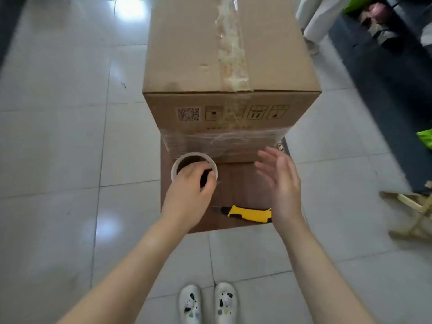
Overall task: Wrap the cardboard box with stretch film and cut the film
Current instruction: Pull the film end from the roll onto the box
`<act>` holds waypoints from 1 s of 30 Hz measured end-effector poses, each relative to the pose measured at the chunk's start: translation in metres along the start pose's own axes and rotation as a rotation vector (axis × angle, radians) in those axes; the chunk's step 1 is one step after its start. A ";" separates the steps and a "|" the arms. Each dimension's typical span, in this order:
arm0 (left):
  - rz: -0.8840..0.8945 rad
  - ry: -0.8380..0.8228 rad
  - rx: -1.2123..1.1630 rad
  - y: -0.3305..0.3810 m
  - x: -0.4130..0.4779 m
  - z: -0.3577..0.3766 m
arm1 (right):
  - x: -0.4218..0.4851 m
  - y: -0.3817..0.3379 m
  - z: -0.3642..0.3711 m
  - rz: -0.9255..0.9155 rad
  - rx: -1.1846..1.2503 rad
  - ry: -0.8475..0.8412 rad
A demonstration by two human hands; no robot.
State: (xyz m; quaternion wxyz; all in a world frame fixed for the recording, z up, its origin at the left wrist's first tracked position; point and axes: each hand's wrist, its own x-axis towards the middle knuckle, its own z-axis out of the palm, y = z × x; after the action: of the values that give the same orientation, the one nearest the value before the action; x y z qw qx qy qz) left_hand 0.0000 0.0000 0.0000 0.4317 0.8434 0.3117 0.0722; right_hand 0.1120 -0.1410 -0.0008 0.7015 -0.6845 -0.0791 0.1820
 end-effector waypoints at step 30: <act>-0.003 0.056 0.463 0.011 -0.003 -0.030 | 0.028 0.062 0.011 0.152 -0.275 -0.538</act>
State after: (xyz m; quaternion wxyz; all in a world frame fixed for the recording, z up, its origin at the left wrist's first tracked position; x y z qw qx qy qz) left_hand -0.0093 0.0138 0.0281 0.2181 0.9171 0.3331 0.0216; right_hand 0.1245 -0.1205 -0.0652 0.5407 -0.7041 -0.2346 0.3961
